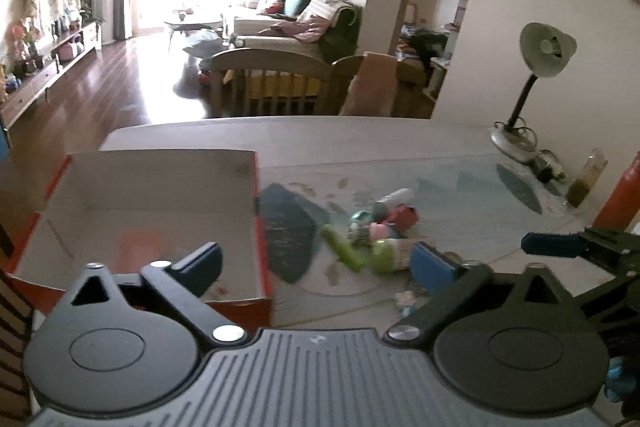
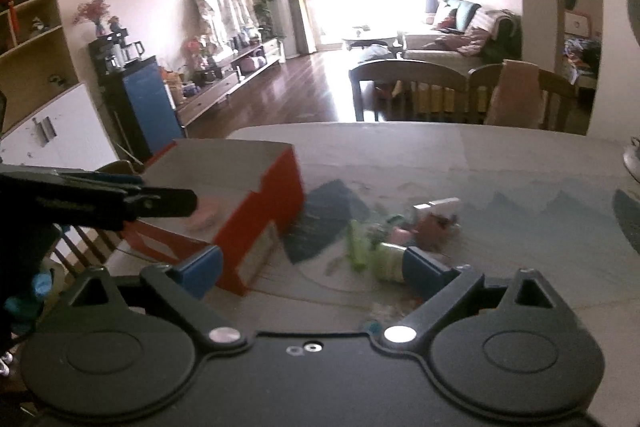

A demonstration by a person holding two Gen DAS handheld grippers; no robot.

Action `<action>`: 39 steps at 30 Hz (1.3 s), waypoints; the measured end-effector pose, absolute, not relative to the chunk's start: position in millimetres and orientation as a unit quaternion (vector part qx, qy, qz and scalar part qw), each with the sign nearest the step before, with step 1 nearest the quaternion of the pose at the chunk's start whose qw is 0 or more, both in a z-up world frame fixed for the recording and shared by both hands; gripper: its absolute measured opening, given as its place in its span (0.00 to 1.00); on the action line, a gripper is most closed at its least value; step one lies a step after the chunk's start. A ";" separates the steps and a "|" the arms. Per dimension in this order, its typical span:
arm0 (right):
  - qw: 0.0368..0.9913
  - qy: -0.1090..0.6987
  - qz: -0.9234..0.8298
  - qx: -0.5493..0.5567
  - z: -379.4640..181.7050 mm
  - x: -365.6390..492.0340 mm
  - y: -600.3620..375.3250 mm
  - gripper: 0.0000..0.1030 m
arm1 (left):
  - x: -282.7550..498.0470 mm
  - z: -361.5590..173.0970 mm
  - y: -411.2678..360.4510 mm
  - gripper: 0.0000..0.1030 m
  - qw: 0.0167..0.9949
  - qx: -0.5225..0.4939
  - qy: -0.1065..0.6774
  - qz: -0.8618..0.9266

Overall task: Organize rigid objects
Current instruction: 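Withdraw both tools from the box back toward the pile, then grasp the yellow box with the right gripper while the left gripper grasps the blue keychain figure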

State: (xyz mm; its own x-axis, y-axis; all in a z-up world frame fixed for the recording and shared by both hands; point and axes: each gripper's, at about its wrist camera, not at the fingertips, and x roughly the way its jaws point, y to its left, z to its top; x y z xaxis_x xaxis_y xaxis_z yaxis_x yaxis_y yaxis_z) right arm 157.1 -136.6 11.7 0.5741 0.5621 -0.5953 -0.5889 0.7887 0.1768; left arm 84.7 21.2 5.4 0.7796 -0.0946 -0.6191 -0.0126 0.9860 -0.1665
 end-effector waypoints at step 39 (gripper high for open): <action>0.855 0.463 0.227 -0.053 -118.3 263.1 -216.3 0.85 | 166.7 -155.2 -90.8 1.00 0.885 -0.078 0.458 -0.011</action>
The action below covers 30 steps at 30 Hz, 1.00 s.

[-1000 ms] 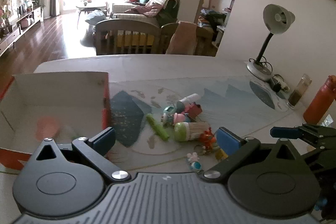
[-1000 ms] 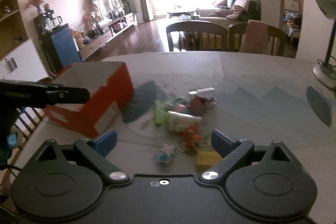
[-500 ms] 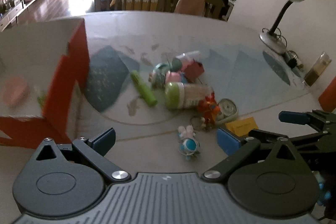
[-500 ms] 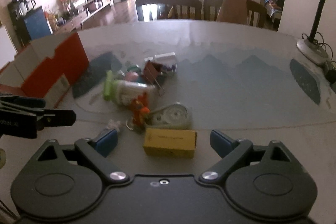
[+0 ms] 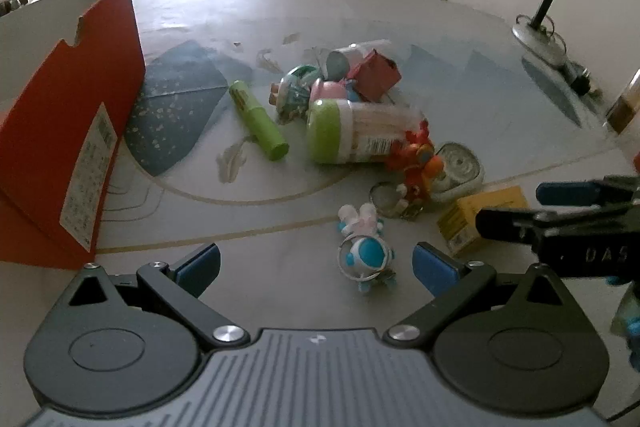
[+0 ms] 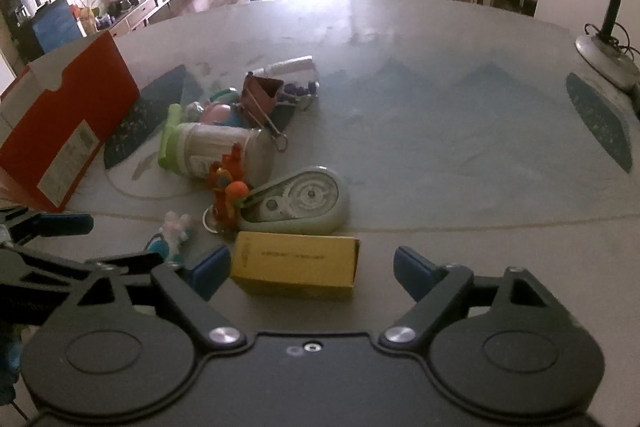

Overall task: Organize rigid objects
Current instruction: 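Grasp the yellow box with the right gripper while the left gripper grasps the blue keychain figure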

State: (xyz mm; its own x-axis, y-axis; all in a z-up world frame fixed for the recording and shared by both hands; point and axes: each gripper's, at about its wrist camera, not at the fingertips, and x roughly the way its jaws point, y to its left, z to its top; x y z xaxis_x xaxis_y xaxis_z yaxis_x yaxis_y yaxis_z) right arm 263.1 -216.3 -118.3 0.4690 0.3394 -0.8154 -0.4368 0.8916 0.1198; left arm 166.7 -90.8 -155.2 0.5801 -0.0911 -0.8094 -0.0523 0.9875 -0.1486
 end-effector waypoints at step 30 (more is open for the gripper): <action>0.829 0.513 0.220 -0.043 -126.5 269.1 -206.0 0.69 | 171.9 -160.5 -132.5 0.33 0.893 -0.008 0.450 -0.025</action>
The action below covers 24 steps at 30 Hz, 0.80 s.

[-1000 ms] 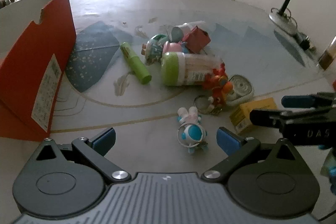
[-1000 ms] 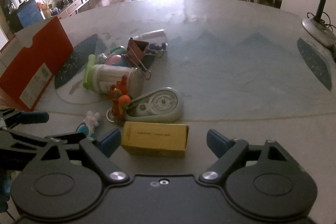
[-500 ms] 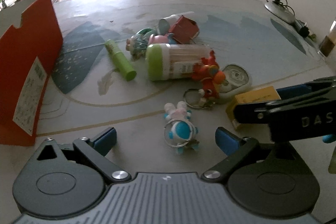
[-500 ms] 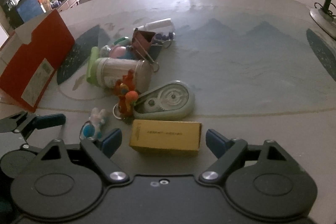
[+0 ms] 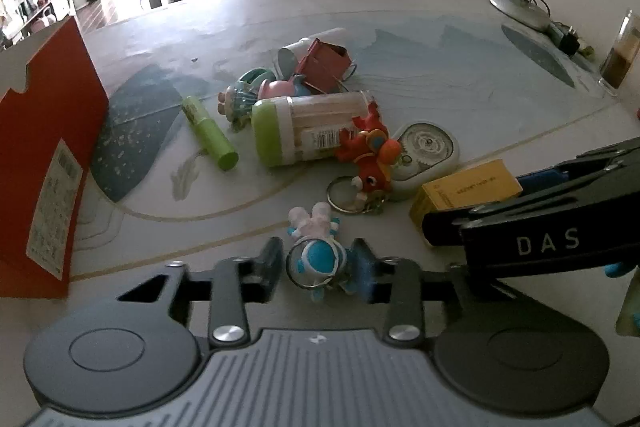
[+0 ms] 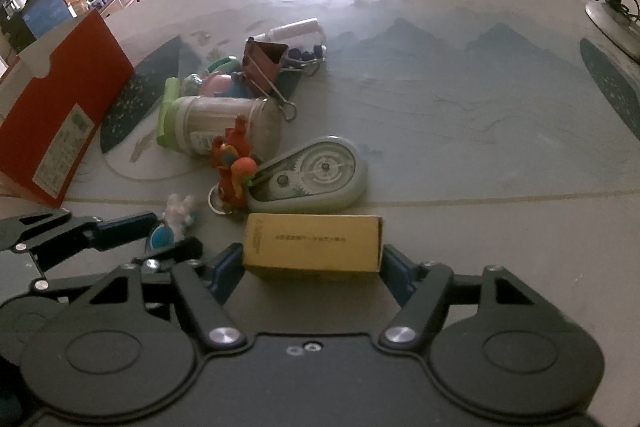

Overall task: Organize rigid objects
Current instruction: 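Grasp the yellow box with the right gripper while the left gripper grasps the blue keychain figure, then carry the yellow box with the right tool while the left tool carries the keychain figure over the box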

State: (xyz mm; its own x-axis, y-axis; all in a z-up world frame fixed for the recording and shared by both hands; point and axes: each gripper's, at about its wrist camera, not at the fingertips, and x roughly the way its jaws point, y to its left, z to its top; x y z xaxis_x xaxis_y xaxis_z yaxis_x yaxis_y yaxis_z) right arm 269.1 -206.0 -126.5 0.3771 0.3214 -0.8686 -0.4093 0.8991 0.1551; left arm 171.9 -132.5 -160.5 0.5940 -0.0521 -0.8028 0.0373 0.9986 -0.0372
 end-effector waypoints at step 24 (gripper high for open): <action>0.837 0.494 0.232 -0.035 -91.4 243.6 -215.3 0.69 | 155.7 -135.7 -92.8 0.29 0.893 -0.079 0.444 -0.023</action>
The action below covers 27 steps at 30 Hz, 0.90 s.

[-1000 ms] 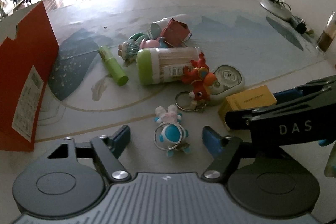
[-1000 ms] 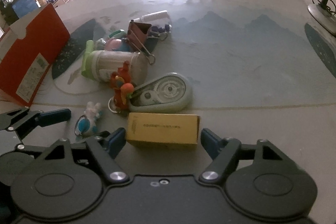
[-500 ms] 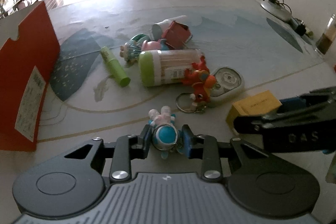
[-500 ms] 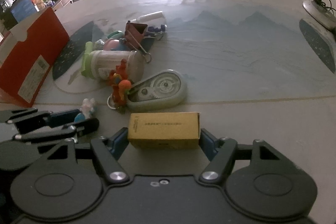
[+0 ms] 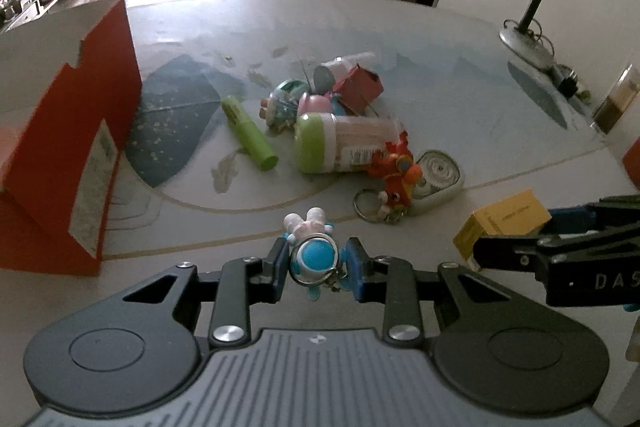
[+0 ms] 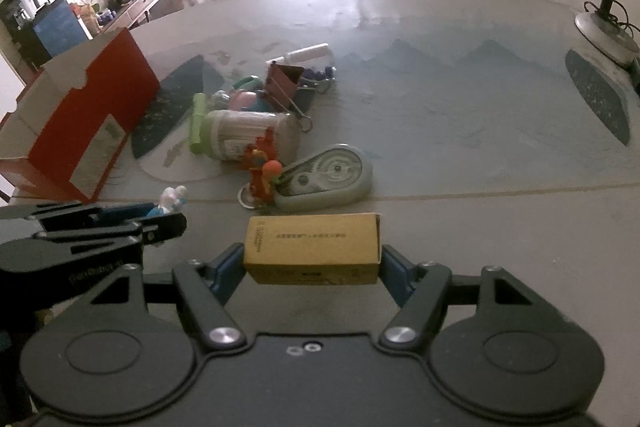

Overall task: Organize rigid objects
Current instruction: 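Carry the yellow box with the right tool while the left tool carries the keychain figure over the box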

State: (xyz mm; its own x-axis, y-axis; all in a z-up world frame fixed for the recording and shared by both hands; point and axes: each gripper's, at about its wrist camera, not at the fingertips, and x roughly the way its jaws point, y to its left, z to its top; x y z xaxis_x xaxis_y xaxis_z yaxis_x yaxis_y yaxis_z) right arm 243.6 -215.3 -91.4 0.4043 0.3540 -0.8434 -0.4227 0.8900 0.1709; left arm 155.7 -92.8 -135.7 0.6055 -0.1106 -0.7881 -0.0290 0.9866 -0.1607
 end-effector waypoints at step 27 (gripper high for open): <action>0.855 0.414 0.304 -0.069 5.9 211.5 -110.4 0.69 | 119.4 -38.5 8.1 0.29 0.923 -0.107 0.370 -0.014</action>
State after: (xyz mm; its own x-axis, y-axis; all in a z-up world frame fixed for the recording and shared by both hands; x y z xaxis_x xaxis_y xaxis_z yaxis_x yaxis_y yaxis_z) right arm 211.5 -110.4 5.9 0.4726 0.4628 -0.7499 -0.5771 0.8057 0.1335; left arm 119.4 8.1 -38.5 0.7258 -0.1052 -0.6798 -0.0526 0.9769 -0.2073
